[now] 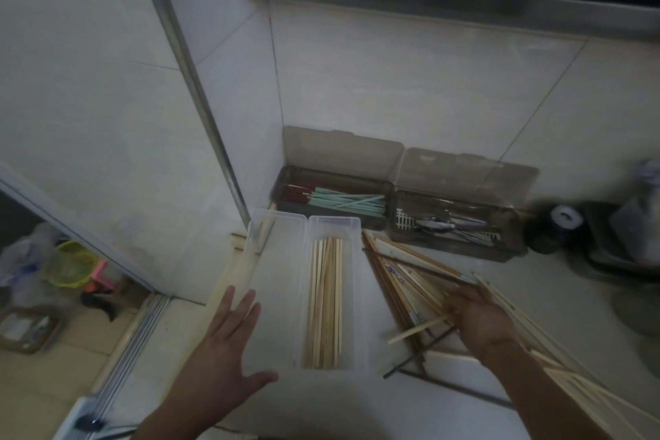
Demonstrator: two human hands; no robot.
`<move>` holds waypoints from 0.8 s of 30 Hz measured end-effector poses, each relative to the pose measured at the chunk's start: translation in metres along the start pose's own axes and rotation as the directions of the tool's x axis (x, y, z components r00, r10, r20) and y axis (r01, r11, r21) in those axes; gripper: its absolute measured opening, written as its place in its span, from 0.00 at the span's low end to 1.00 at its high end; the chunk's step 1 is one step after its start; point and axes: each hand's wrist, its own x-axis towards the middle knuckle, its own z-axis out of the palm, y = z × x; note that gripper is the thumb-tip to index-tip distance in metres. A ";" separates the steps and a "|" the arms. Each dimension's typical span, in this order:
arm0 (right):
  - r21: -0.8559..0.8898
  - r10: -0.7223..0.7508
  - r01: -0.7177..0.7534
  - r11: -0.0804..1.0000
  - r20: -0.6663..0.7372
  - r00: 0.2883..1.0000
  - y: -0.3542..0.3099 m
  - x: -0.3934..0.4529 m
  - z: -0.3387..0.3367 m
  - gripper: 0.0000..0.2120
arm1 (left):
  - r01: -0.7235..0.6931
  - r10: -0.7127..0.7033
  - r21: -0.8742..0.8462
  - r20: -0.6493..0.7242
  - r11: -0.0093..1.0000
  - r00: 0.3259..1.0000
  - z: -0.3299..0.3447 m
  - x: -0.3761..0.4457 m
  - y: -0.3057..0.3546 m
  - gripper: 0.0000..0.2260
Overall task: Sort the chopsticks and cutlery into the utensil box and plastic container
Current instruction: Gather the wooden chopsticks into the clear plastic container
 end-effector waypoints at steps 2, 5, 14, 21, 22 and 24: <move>-0.070 -0.096 0.096 0.993 -0.007 0.995 0.001 0.006 -0.001 0.19 | -0.009 0.009 0.009 0.006 1.000 1.000 -0.001 0.000 0.001 0.47; -0.066 -0.227 0.218 0.974 -0.193 0.955 -0.007 0.008 -0.011 0.05 | 0.009 -0.009 0.007 0.002 1.000 1.000 -0.002 0.000 0.001 0.49; 0.812 0.177 0.378 0.445 -0.494 0.851 -0.139 0.005 -0.069 0.18 | 0.011 -0.012 0.046 0.015 0.999 1.000 -0.004 -0.001 0.007 0.48; 0.167 -0.293 0.326 0.930 -0.195 0.936 -0.191 0.010 -0.027 0.06 | 0.009 -0.009 0.062 0.000 0.998 1.000 -0.006 0.000 0.007 0.47; 0.085 -0.289 0.300 0.950 -0.118 0.950 -0.193 0.010 -0.020 0.05 | -0.002 0.002 0.059 -0.001 0.998 1.000 -0.006 0.000 0.006 0.47; -0.046 -0.308 0.310 0.950 0.038 0.951 -0.195 0.007 -0.016 0.08 | -0.030 0.031 0.044 -0.013 0.999 0.999 -0.005 0.000 0.004 0.46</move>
